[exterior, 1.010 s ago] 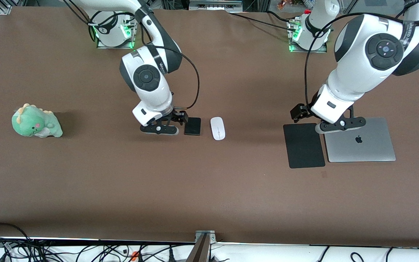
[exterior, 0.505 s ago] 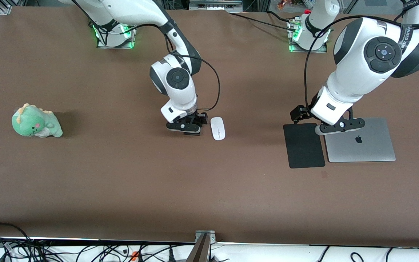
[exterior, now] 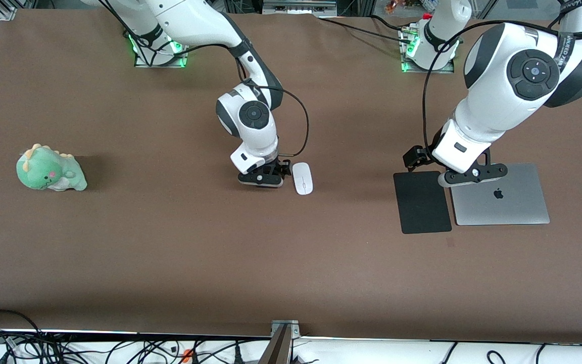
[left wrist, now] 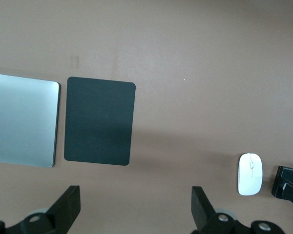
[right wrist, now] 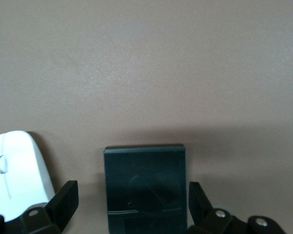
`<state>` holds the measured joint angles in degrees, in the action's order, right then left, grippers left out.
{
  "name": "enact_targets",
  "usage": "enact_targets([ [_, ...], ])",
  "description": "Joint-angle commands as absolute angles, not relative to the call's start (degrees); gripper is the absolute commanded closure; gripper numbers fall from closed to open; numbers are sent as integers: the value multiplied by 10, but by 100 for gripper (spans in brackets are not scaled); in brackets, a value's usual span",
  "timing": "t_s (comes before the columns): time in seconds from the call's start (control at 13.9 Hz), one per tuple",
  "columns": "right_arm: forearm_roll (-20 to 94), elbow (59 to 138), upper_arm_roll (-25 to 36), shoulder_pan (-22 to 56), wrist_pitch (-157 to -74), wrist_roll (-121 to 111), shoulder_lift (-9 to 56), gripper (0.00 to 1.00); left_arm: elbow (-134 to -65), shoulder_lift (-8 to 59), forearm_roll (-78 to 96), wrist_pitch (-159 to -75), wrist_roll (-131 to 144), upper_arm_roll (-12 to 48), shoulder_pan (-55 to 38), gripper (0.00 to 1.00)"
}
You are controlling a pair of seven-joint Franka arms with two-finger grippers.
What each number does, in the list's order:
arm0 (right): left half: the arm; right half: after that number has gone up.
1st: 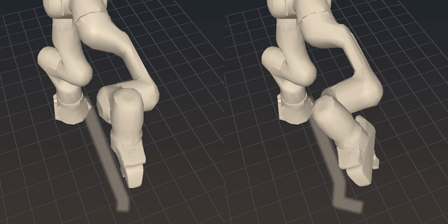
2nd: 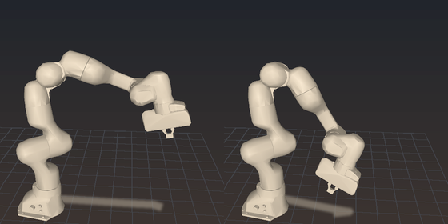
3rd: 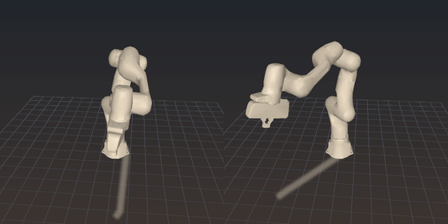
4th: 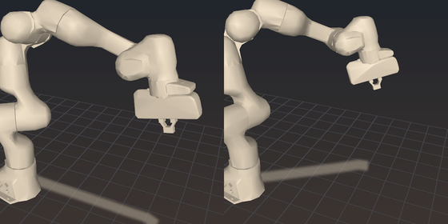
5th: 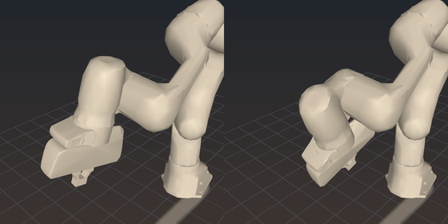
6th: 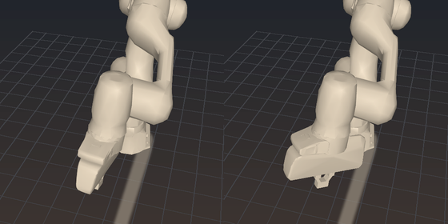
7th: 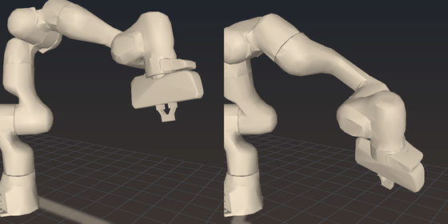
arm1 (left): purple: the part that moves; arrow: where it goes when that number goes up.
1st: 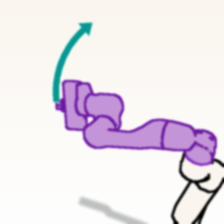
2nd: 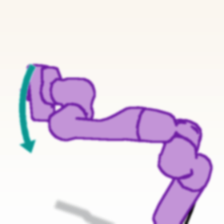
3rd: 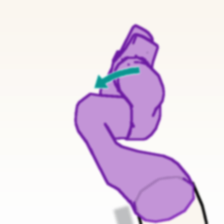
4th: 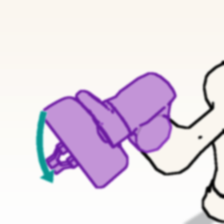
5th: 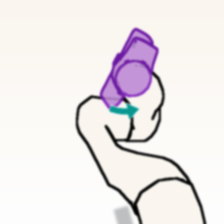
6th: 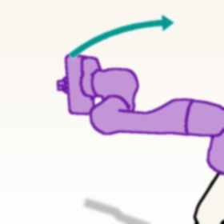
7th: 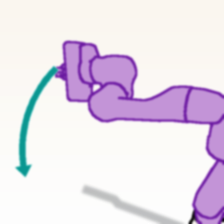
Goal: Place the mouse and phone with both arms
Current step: 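Lower the right gripper onto the black phone and close it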
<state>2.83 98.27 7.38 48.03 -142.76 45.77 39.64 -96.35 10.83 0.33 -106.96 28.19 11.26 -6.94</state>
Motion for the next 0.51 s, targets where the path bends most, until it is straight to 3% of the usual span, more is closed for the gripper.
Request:
enact_targets([
  [0.0, 18, 1003, 80, 488, -1463, 455, 399, 0, -970, 97, 17, -1071, 284, 113, -66, 0],
  [0.43, 4, 1013, 82, 494, -1477, 456, 409, 0, -971, 97, 17, -1068, 284, 113, -66, 0],
])
